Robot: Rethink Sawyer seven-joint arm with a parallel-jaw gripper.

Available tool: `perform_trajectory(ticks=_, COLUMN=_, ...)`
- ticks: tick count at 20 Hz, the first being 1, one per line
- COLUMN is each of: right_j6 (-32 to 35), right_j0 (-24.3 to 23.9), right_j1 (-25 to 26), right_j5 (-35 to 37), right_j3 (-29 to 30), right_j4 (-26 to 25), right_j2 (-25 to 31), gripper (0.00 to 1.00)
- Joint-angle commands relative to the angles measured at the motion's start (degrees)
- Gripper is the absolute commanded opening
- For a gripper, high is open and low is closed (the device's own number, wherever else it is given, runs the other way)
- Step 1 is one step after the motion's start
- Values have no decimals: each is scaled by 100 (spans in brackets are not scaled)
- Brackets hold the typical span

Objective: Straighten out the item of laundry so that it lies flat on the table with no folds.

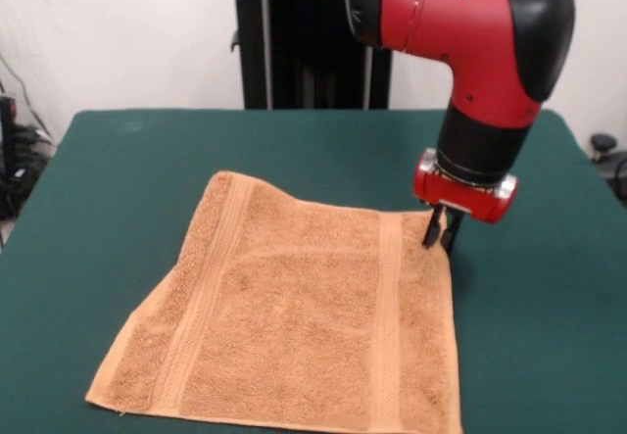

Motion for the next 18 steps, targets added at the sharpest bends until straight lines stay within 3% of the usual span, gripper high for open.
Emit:
perform_trajectory(ticks=1, right_j6=1103, right_j0=10, right_j1=7, right_j5=-231, right_j3=1375, right_j4=52, right_j2=1026, gripper=0)
perform_trajectory(ticks=11, right_j6=1227, right_j0=-152, right_j1=-205, right_j5=-928, right_j3=2104, right_j4=64, right_j2=1406, gripper=0)
perform_trajectory(ticks=18, right_j6=1520, right_j0=34, right_j1=-237, right_j5=-1158, right_j3=2271, right_j4=268, right_j2=1435, gripper=0)
